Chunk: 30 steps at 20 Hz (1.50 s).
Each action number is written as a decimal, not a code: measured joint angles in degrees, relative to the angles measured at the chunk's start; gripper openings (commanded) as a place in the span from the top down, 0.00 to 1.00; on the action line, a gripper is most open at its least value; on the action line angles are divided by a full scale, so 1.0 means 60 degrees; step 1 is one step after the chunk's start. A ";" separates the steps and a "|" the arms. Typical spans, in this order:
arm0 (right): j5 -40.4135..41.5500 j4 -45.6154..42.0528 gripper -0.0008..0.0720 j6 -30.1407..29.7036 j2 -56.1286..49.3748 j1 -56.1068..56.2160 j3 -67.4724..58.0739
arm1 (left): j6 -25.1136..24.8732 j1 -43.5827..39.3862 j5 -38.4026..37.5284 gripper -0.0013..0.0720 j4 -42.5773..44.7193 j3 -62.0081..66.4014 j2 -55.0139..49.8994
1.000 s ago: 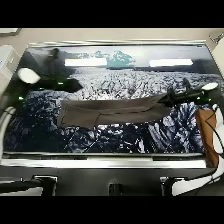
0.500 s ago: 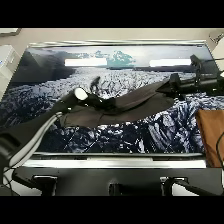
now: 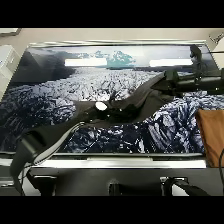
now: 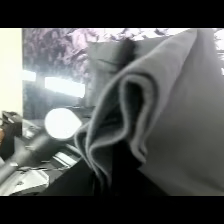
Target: Fold the clothes and pants, and hang the long-sleeved shirts on hangers.
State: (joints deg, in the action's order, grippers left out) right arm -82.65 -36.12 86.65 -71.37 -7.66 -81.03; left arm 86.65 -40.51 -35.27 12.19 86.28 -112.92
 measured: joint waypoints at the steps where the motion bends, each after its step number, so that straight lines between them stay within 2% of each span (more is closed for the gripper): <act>1: 0.0029 0.0055 0.93 0.0098 0.0036 0.0095 0.0000 | -0.0102 -0.0160 0.0095 0.95 -0.0506 0.0299 -0.0288; 4: 0.0255 0.0102 0.93 0.0386 0.0109 0.0270 0.0000 | -0.0295 -0.0514 0.0299 0.95 -0.1650 0.1388 -0.1188; 7: 0.0586 0.0138 0.93 0.0608 0.0127 0.0339 0.0000 | -0.0576 -0.0459 -0.0157 0.95 -0.1905 0.2051 -0.1687; 9: 0.0816 0.0200 0.93 0.0652 0.0106 0.0357 0.0000 | -0.0703 -0.0080 -0.1016 0.95 -0.0943 0.2237 -0.1639; 14: 0.1388 0.0860 0.93 0.0459 -0.0222 0.0663 0.0000 | -0.0339 0.1683 -0.3996 0.95 0.3920 0.2404 -0.0095; 16: 0.1690 0.1075 0.92 0.0317 -0.0430 0.1173 0.0000 | -0.0277 0.2612 -0.4852 0.95 0.5319 0.2422 0.0780; 20: 0.2623 0.1319 0.92 0.0208 -0.1282 0.2619 0.0000 | -0.0193 0.4481 -0.5869 0.95 0.6655 0.2433 0.2528; 26: 0.4637 0.2361 0.92 -0.0175 -0.3490 0.4798 0.0000 | -0.0193 0.6047 -0.6623 0.95 0.7162 0.2437 0.4790; 27: 0.4892 0.2605 0.90 -0.0200 -0.3854 0.5053 0.0000 | -0.0193 0.6138 -0.6666 0.95 0.7213 0.2437 0.5089; 30: 0.5249 0.3381 0.58 -0.0259 -0.4845 0.5639 0.0000 | -0.0189 0.6284 -0.6779 0.95 0.7249 0.2437 0.5752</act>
State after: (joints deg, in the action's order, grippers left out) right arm -51.16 -15.84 85.10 -100.44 26.17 -81.03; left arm 85.52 -2.81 -75.94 55.68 100.90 -78.41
